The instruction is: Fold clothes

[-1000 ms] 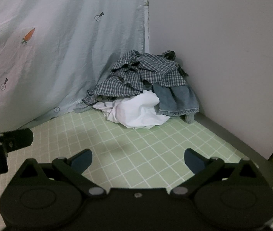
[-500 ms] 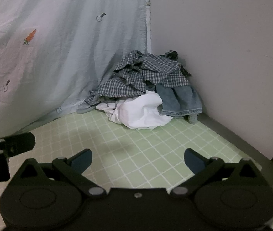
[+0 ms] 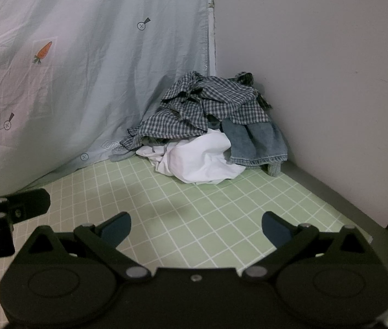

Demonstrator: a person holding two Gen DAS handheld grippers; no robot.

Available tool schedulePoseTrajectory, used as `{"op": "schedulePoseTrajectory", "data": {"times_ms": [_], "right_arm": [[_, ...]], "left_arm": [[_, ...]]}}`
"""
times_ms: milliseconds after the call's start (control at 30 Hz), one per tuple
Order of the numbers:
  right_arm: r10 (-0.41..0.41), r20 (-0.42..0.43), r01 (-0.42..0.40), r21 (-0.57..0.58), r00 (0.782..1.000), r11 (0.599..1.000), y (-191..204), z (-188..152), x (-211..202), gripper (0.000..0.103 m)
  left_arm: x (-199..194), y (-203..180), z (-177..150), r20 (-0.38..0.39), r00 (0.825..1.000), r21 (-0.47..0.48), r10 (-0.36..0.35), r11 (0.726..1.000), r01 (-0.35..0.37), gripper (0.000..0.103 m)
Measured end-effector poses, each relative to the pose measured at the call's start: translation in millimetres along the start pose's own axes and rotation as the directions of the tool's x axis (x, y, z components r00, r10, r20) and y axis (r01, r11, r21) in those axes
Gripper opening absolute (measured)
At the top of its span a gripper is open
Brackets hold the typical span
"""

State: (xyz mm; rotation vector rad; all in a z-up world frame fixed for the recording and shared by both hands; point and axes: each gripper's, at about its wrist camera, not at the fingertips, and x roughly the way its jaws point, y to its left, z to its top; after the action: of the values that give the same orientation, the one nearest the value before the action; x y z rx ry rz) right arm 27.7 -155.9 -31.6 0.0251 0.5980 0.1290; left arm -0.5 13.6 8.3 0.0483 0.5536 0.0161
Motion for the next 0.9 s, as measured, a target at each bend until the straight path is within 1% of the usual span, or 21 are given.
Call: {"op": "schedulePoseTrajectory", "data": {"times_ms": [333, 567, 733, 833, 900], "right_arm": [[0.002, 0.000, -0.002, 0.005, 1.000, 1.000, -5, -1, 0, 0.103], [-0.009, 0.004, 0.009, 0.014, 1.000, 1.000, -12, 5, 6, 0.103], [-0.011, 0.005, 0.010, 0.034, 1.000, 0.999, -21, 20, 32, 0.103], [-0.011, 0.005, 0.011, 0.045, 1.000, 0.999, -27, 30, 48, 0.103], [-0.010, 0.014, 0.010, 0.053, 1.000, 0.999, -33, 42, 66, 0.103]], "left_arm": [[1, -5, -4, -0.009, 1.000, -0.011, 0.004, 1.000, -0.004, 0.103], [11, -5, -3, -0.030, 0.999, -0.041, -0.028, 0.999, 0.027, 0.103], [28, -1, 8, -0.050, 0.998, -0.082, -0.027, 0.996, 0.023, 0.103], [45, 5, 21, -0.061, 0.998, -0.114, -0.027, 0.993, 0.020, 0.103], [57, 9, 32, -0.062, 0.998, -0.133, -0.027, 0.991, 0.018, 0.103]]}}
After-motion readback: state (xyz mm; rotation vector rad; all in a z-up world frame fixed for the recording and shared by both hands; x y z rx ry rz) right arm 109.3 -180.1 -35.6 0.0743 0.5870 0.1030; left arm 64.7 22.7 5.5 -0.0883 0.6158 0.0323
